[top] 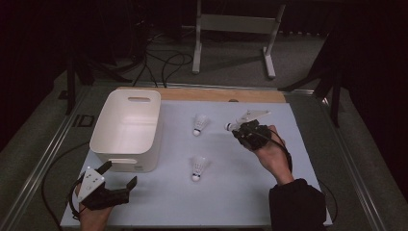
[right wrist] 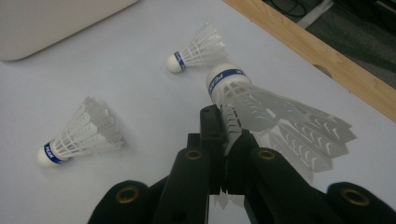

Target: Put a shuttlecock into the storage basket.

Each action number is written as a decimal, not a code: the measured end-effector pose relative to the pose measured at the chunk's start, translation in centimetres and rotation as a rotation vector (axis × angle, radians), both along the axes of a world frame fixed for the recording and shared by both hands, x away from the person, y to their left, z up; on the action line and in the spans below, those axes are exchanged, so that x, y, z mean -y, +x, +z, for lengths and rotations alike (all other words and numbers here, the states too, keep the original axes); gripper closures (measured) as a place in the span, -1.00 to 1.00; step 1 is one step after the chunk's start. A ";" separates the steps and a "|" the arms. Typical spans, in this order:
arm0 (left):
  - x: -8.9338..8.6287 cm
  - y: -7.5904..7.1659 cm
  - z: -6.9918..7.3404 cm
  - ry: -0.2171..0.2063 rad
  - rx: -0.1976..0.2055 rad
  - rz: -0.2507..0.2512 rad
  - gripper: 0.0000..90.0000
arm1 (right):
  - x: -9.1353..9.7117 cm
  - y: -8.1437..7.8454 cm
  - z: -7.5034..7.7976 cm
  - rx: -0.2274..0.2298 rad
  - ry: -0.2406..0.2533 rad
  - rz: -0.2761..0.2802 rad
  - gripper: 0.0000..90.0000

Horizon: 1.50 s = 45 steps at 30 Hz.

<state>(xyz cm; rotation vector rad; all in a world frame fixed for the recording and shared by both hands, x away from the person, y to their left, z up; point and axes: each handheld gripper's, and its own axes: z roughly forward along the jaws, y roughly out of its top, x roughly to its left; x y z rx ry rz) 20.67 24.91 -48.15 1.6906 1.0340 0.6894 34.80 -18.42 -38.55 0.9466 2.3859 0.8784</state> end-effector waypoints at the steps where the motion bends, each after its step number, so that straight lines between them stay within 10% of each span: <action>1: 0.0 0.0 0.0 0.000 0.000 0.000 -1.00 | 0.0 0.0 0.0 -0.001 0.004 0.002 0.98; 45: 0.0 0.0 0.0 0.003 0.003 -0.002 -1.00 | -1.5 2.0 1.7 0.026 0.049 0.061 0.98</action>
